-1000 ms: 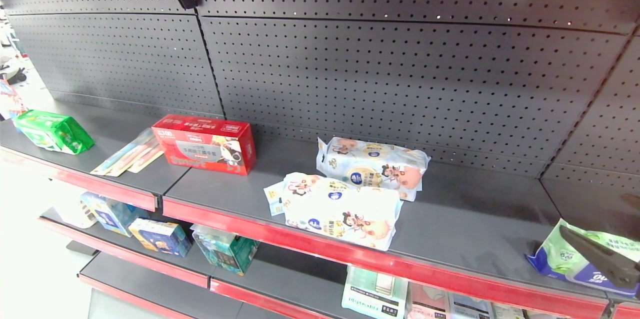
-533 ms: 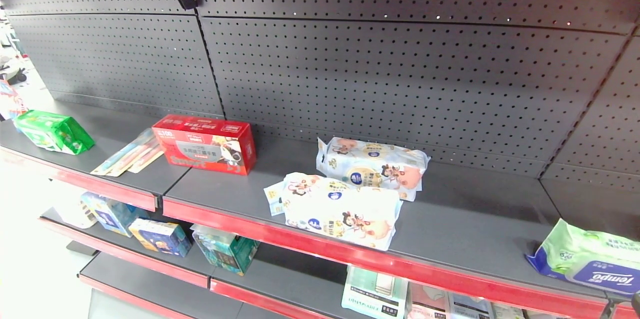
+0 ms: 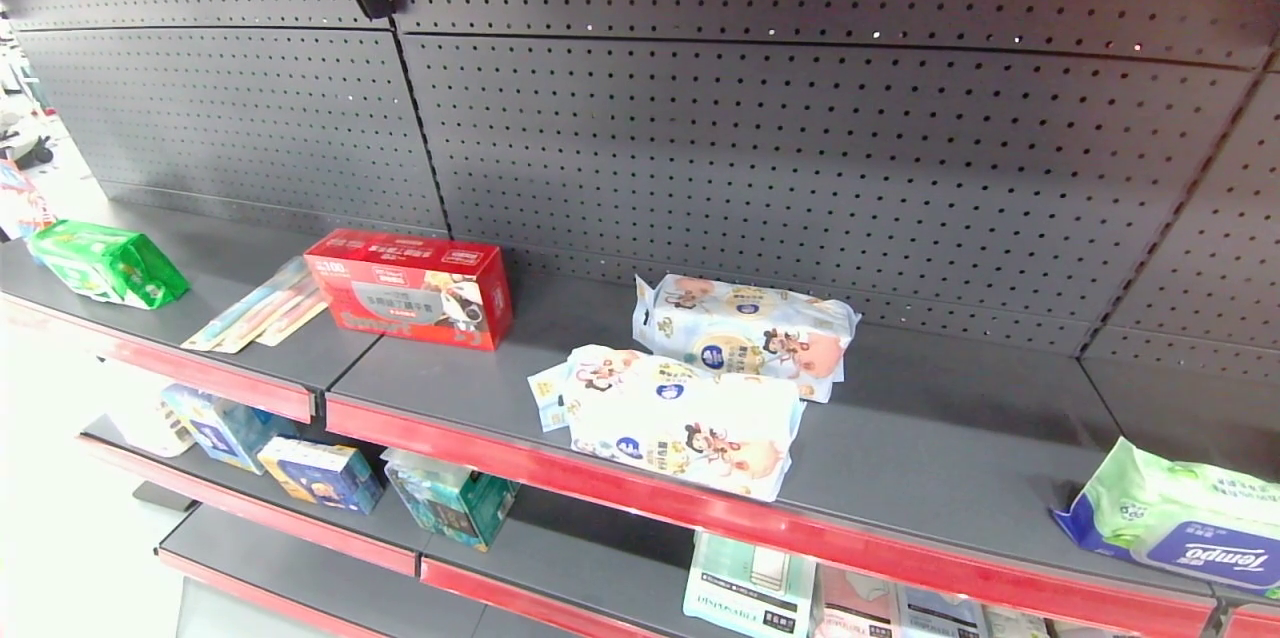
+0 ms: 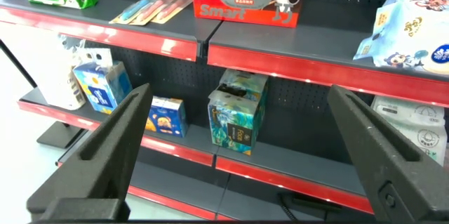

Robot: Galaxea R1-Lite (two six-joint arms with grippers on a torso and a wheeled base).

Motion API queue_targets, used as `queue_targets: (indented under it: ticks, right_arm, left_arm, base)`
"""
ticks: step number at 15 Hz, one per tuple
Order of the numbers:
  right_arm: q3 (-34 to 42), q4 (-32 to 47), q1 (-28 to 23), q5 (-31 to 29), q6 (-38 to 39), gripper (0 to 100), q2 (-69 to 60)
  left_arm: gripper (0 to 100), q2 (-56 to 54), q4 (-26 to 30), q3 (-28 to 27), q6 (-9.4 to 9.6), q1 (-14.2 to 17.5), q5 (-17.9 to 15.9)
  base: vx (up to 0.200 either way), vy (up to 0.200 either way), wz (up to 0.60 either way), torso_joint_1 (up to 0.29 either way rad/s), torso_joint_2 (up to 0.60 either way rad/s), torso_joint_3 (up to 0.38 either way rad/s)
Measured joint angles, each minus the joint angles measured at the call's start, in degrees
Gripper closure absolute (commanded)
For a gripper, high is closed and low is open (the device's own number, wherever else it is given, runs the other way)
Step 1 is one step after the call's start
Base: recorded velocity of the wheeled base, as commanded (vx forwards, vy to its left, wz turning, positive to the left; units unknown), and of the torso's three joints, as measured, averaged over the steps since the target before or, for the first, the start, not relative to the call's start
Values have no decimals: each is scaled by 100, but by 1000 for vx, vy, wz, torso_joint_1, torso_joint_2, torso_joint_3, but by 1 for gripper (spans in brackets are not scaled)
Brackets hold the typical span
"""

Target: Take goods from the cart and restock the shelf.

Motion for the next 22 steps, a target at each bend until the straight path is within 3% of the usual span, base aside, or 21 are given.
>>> queue_targets:
  ticks: [3, 8, 11, 15, 17, 22]
  right_arm:
    - [2, 39, 0, 962, -123, 0, -40]
    - [-59, -208, 44, 724, -271, 0, -57]
    - [30, 276, 88, 749, -173, 0, -60]
    - [38, 283, 696, 758, -46, 0, -148]
    - [38, 280, 585, 557, 245, 0, -366]
    - [38, 289, 517, 525, 129, 0, -562]
  left_arm:
    - [0, 0, 0, 0, 11, 0, -4]
    - [0, 0, 0, 0, 11, 0, -9]
    - [0, 0, -5, 0, 6, 0, -6]
    - [0, 0, -7, 0, 9, 0, -2]
    - [0, 0, -7, 0, 11, -2, 0]
    - [0, 0, -2, 0, 11, 0, -2]
  base:
    - [0, 0, 0, 0, 0, 0]
    - [0, 0, 0, 0, 0, 0]
    - [0, 0, 0, 0, 0, 0]
    - [0, 0, 0, 0, 0, 0]
    - [0, 0, 0, 0, 0, 0]
    - [0, 0, 0, 0, 0, 0]
